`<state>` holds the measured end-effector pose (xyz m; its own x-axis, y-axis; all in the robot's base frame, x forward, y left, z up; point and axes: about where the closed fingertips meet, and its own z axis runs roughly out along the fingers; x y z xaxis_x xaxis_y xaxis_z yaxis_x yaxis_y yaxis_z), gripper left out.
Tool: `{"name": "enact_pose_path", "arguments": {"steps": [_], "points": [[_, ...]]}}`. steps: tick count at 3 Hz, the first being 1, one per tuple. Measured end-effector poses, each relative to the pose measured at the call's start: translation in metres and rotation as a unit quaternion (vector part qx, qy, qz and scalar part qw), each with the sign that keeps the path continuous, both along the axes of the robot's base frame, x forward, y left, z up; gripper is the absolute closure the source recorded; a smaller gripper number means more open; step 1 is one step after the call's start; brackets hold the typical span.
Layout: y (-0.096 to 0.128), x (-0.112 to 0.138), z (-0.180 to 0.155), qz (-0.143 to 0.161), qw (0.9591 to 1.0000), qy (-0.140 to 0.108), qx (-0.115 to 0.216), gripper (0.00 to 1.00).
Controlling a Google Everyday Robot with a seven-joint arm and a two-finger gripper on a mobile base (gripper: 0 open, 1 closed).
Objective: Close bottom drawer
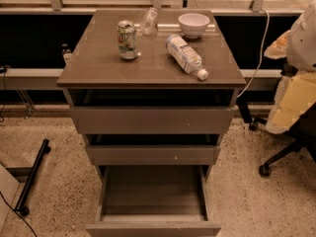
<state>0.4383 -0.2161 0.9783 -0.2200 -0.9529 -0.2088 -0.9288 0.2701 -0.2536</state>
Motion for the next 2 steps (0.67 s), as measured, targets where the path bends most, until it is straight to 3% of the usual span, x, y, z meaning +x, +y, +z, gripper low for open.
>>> {"name": "enact_pose_path", "arguments": {"steps": [2], "points": [[0.001, 0.0, -0.044, 0.017, 0.9994, 0.004, 0.029, 0.6]]}}
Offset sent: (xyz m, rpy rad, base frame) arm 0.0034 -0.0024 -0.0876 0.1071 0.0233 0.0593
